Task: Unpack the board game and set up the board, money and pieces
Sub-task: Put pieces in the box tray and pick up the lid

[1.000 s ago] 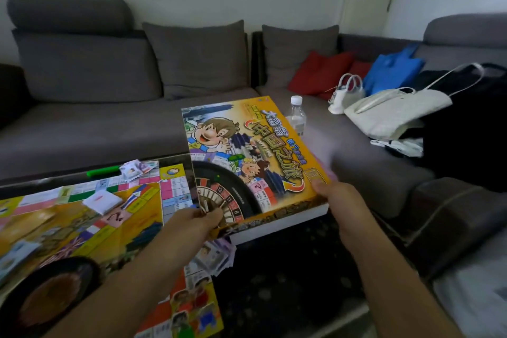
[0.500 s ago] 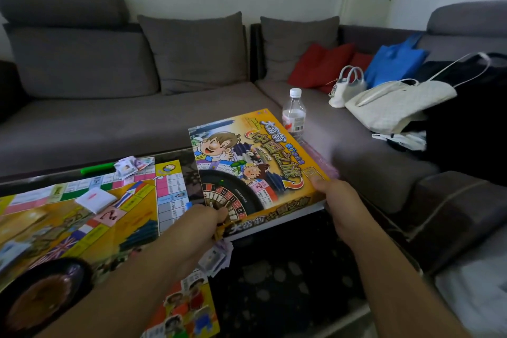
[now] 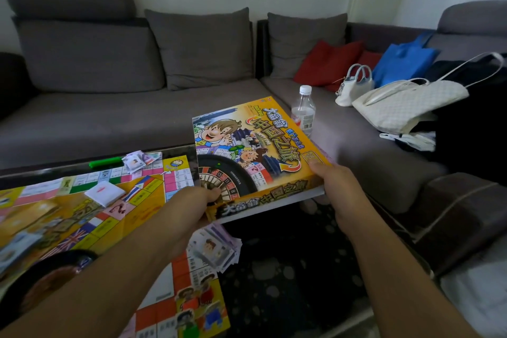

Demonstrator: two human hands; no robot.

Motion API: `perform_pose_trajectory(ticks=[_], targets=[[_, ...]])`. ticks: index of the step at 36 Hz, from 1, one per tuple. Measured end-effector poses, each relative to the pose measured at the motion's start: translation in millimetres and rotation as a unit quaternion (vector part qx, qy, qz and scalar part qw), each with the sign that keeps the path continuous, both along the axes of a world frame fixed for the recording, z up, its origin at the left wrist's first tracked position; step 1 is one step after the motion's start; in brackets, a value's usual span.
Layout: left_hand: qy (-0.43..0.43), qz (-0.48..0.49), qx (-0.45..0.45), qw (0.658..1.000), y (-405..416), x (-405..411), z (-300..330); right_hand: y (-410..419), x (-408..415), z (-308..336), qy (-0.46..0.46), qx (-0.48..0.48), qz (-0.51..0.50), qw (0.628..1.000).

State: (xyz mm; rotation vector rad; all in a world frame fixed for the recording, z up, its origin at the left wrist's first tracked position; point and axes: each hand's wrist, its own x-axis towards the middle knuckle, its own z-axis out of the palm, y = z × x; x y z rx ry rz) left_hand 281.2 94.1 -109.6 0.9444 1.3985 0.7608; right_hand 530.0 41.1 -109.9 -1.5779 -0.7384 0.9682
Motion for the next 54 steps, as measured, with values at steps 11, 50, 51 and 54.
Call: perform_pose_trajectory(ticks=[11, 50, 51, 54], targets=[[0.033, 0.011, -0.030, 0.999, 21, -9, -12, 7, -16, -8, -0.043, 0.004, -0.028, 0.999], [-0.034, -0.006, 0.056, 0.998, 18, -37, 4, 6, -27, -1, 0.144, 0.081, -0.084, 0.983], [-0.050, -0.012, 0.055, 0.997, 16, -41, 8, 4, -27, 2, 0.148, 0.082, -0.078, 0.982], [-0.094, -0.034, 0.048, 0.994, 16, -59, 21, -1, -31, 9, 0.153, 0.080, -0.063, 0.983]])
